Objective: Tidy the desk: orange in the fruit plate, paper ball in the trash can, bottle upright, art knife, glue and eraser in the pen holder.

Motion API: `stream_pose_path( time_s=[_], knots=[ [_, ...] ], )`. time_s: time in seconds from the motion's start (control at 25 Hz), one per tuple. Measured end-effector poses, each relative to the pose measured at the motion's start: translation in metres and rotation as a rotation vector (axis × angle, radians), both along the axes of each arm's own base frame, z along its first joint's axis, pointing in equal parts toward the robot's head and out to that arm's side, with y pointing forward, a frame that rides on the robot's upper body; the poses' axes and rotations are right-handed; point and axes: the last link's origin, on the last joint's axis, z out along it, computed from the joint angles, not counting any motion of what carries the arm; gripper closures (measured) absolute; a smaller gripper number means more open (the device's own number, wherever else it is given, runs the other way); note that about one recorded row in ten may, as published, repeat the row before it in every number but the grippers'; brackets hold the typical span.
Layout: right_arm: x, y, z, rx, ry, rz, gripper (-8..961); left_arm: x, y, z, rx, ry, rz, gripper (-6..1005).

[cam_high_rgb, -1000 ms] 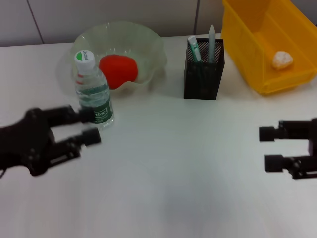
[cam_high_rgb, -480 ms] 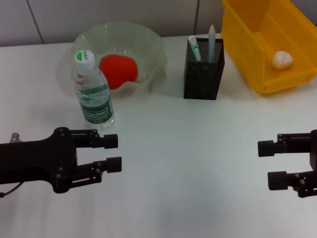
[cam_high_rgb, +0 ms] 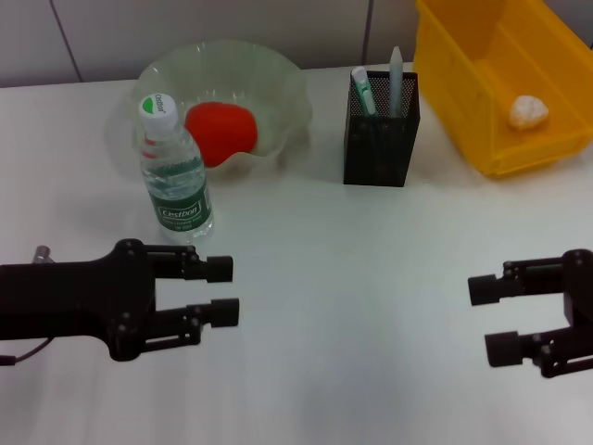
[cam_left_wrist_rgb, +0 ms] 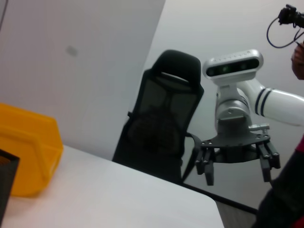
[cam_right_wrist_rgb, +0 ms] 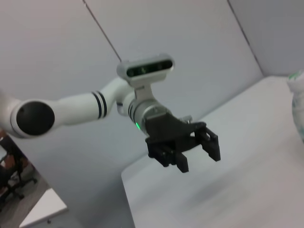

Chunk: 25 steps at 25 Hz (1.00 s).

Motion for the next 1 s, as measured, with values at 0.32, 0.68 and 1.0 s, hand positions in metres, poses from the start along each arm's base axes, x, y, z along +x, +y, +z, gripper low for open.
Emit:
stream_pose_path(
  time_s=[0.32,0.68,1.0],
  knots=[
    [0.0,0.003,-0.012,-0.036,-0.021,0.008,192,0.003,-0.003,-0.011,-0.081,0.036,0.005,502],
    [-0.001,0.004,-0.017,-0.06,-0.021,0.015,192,0.0,-0.007,-0.015,-0.089,0.032,0.015,501],
    [0.001,0.008,-0.023,-0.067,-0.022,0.018,191,-0.003,-0.007,-0.016,-0.099,0.059,0.017,503]
  ],
)
